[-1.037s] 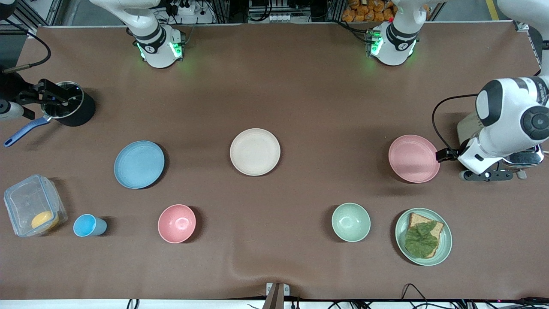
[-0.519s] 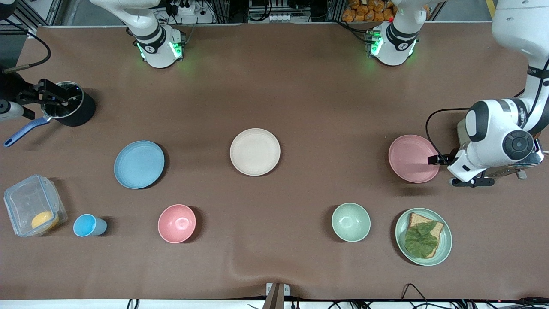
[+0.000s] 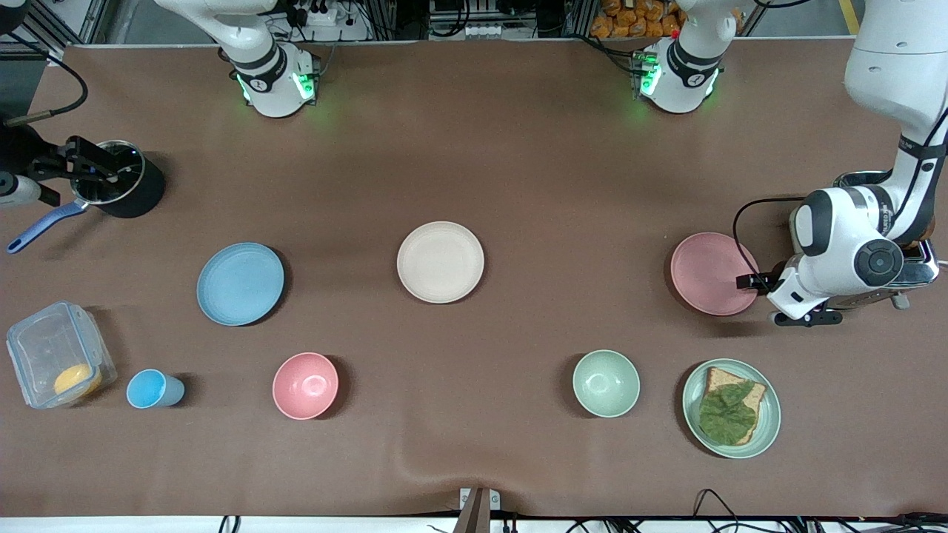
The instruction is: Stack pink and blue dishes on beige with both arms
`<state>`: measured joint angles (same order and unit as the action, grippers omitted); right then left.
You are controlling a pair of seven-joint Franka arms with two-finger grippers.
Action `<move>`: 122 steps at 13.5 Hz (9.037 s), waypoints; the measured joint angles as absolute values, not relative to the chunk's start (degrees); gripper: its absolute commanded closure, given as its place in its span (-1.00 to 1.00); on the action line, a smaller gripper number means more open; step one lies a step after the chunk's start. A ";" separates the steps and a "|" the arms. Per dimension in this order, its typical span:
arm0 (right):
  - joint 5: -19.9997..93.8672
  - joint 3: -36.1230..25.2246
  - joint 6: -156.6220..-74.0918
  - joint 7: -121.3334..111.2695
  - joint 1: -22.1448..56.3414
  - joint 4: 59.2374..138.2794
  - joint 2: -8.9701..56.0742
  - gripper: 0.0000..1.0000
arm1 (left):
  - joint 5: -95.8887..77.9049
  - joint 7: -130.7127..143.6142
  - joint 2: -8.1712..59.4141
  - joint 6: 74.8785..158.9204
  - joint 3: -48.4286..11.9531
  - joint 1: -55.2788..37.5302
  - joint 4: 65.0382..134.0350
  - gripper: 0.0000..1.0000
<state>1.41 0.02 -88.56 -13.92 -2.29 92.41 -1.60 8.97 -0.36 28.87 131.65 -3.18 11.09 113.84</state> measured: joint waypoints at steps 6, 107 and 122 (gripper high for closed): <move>1.08 0.18 -88.54 -13.92 -2.29 92.35 -1.60 -1.00 | 8.98 -0.36 29.28 131.66 -3.26 11.17 113.84 0.70; 19.22 7.30 -119.29 2.97 20.06 99.01 33.93 1.00 | 4.96 2.23 1.05 92.32 -9.57 2.81 85.64 -1.00; 11.74 3.25 -106.23 2.94 20.30 88.19 31.31 -1.00 | 4.96 2.21 1.66 92.31 -9.52 2.78 85.67 -1.00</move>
